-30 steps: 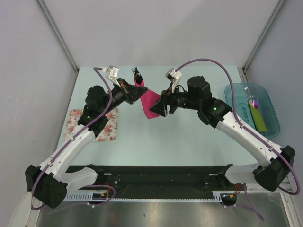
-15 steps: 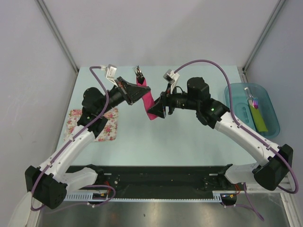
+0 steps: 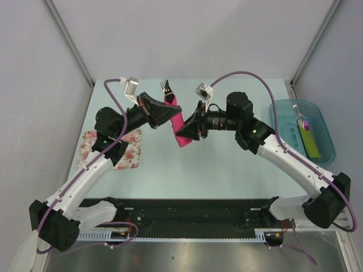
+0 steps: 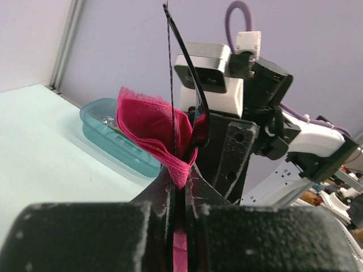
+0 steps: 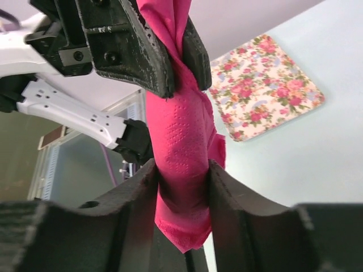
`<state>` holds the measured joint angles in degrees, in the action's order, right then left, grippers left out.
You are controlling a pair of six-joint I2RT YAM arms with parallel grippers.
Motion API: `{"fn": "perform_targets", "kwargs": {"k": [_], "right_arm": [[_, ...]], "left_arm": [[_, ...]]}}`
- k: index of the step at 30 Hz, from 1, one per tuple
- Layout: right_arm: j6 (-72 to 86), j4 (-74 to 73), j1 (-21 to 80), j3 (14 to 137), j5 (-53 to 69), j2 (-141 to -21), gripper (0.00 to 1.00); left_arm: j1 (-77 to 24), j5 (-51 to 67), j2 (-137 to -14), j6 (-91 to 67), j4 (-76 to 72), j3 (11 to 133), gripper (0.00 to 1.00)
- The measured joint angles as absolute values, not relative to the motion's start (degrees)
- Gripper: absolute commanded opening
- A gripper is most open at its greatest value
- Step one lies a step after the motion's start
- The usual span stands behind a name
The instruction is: Place the utensils on the paper napkin and roll it up
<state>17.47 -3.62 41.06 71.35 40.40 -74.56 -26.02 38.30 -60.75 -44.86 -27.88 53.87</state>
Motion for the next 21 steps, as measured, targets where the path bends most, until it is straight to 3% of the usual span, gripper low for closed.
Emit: {"fn": "perform_targets", "kwargs": {"k": [3,5,8,12,14,16,18,21], "right_arm": [[19.2,-2.2,40.9,71.0,42.7,-74.6,0.24],[20.1,-1.4,41.0,71.0,44.0,-74.6,0.02],[21.2,-0.6,41.0,71.0,45.5,-74.5,0.0],[21.2,-0.5,41.0,71.1,45.5,-74.2,0.0],[21.2,-1.0,41.0,71.2,44.8,-73.9,0.0],[21.2,-1.6,40.5,71.2,43.7,-73.7,0.0],[21.1,-2.1,40.2,71.2,43.2,-73.6,0.0],[21.0,-2.8,40.1,71.4,42.8,-73.5,0.0]], "left_arm": [[-26.0,39.7,-60.7,-45.4,-29.2,53.9,0.0],[-26.0,40.4,-60.7,-45.9,-30.2,53.9,0.0],[-26.0,41.3,-60.6,-46.6,-31.4,53.9,0.01],[-26.0,41.1,-59.7,-46.2,-30.8,53.7,0.58],[-26.0,41.2,-59.0,-45.3,-30.4,53.3,0.7],[-26.0,41.3,-57.2,-44.3,-29.2,52.5,0.74],[-26.0,41.2,-55.6,-43.0,-28.3,51.6,0.85],[-25.9,41.5,-54.4,-41.9,-27.4,50.5,0.9]]}}
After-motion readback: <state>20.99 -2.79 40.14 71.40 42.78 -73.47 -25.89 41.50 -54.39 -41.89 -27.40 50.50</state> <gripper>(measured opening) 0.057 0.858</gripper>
